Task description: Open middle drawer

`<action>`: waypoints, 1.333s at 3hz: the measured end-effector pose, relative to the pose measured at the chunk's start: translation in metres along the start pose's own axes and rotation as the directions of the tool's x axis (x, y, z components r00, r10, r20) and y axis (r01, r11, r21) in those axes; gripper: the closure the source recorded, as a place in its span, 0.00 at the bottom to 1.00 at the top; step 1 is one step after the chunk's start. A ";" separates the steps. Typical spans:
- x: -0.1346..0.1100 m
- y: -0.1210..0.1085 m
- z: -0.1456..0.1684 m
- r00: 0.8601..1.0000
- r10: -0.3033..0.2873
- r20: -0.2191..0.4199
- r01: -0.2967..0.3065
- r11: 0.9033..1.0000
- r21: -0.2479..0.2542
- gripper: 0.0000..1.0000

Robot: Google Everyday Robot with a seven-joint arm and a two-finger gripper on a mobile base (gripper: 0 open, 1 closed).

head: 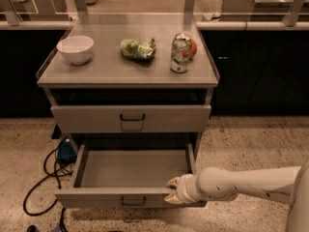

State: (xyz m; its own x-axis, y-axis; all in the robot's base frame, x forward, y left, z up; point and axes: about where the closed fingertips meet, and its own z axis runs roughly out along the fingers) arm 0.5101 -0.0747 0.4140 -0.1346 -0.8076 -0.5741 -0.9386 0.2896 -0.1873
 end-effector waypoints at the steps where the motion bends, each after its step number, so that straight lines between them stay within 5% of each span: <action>1: 0.004 0.023 -0.002 1.000 0.002 -0.007 -0.002 1.000 0.025 1.00; 4: 0.006 0.072 -0.009 0.999 0.032 -0.010 -0.031 0.998 0.060 1.00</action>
Offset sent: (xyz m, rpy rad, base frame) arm -0.2689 0.0313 -0.0639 -0.0572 -0.1140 -0.2027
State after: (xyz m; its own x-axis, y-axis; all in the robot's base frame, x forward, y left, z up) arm 0.4386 -0.0637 0.4043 -0.1672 -0.8031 -0.5719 -0.9134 0.3446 -0.2168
